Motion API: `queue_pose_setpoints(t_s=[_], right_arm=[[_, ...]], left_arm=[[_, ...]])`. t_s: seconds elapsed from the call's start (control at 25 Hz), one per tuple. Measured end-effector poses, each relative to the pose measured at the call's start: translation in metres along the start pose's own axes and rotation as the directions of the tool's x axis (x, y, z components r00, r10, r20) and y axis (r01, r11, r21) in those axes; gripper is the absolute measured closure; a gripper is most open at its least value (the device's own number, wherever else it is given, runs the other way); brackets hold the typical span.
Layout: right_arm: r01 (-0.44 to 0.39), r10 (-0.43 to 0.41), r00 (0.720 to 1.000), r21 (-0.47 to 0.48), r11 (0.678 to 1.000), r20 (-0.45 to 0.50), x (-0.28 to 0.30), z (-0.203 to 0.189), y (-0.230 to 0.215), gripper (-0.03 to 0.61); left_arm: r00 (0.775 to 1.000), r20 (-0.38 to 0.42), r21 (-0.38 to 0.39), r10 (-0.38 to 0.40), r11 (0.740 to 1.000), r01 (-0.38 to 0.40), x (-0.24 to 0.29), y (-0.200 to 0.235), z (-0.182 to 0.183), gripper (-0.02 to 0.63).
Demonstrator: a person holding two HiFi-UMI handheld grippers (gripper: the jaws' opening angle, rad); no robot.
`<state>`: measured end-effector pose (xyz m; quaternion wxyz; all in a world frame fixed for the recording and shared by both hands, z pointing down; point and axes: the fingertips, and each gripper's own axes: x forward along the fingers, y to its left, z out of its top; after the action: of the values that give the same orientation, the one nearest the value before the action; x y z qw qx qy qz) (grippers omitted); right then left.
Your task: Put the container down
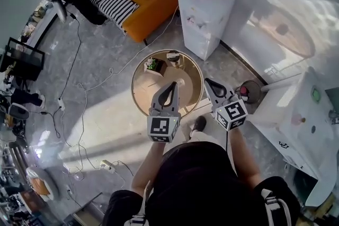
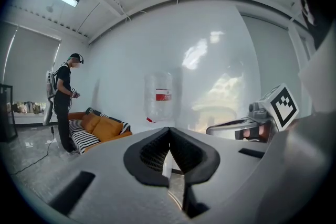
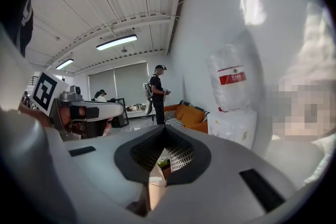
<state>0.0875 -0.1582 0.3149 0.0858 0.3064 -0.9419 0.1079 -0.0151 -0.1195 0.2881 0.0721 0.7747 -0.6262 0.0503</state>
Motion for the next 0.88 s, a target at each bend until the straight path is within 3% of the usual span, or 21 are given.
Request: queue_pose_setpoints(t_s=[0.32, 0.88], right_arm=[[0.068, -0.068, 0.998, -0.018, 0.998, 0.005, -0.015, 0.007, 0.045, 0.575], [0.148, -0.147, 0.989, -0.036, 0.988, 0.028, -0.042, 0.01, 0.154, 0.575]], left_arm=[[0.998, 0.005, -0.062, -0.064, 0.996, 0.065, -0.054, 0.017, 0.007, 0.595], [0.976, 0.009, -0.054, -0.218, 0.974, 0.219, -0.141, 0.043, -0.011, 0.594]])
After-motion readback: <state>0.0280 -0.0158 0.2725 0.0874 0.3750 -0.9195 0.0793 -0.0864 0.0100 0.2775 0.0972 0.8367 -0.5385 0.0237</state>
